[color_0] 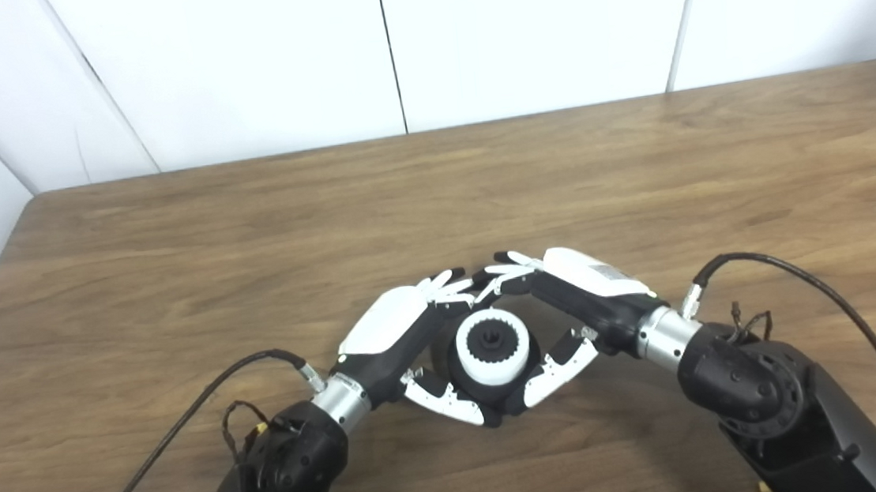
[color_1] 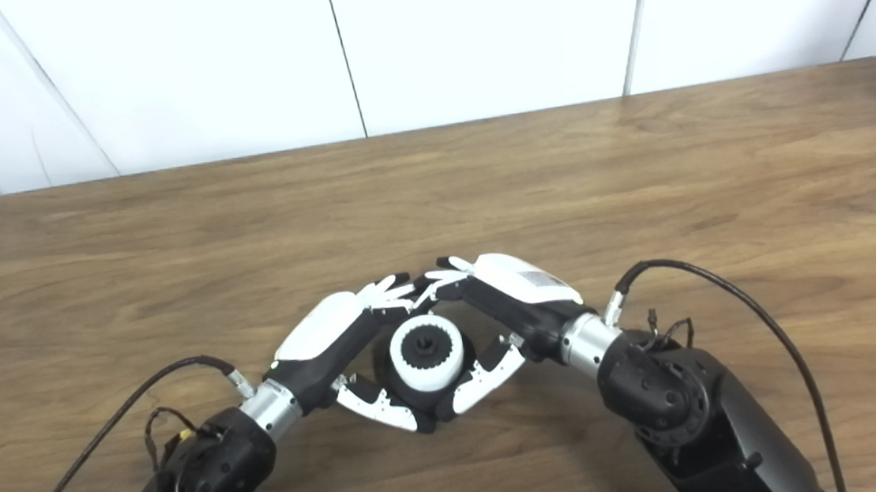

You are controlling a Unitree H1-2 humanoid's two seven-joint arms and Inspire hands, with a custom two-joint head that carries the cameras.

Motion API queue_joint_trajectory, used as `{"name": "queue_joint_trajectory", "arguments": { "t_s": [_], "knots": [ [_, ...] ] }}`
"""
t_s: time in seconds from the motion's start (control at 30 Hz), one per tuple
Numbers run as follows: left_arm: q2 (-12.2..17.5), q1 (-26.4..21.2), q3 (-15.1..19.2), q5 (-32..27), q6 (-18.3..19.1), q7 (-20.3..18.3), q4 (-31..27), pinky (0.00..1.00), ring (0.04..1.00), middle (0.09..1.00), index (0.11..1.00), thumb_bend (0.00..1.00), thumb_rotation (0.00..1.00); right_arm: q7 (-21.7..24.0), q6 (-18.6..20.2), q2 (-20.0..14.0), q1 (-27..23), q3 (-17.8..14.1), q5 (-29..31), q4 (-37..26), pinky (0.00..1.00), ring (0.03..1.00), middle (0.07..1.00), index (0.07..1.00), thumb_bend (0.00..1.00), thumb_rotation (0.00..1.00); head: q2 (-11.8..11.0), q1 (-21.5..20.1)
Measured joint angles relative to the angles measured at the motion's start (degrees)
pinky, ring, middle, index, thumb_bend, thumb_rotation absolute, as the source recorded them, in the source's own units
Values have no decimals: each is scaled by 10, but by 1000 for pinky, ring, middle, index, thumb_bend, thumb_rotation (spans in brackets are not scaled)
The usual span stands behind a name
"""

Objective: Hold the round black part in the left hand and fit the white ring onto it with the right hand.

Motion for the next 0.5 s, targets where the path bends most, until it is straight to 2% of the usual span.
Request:
{"name": "queue_joint_trajectory", "arguments": {
  "t_s": [0.3,0.5],
  "knots": [
    [2,0,15,-7,27,-18,-17,1000,1000,935,880,1000,283,-1,0,0,-5,-23,7,0,988,996,906,709,1000,302,-1,4],
    [6,0,35,-29,42,-25,-23,983,1000,953,928,1000,281,-2,0,0,-12,-29,9,0,919,975,909,733,1000,334,-3,5]
  ]
}}
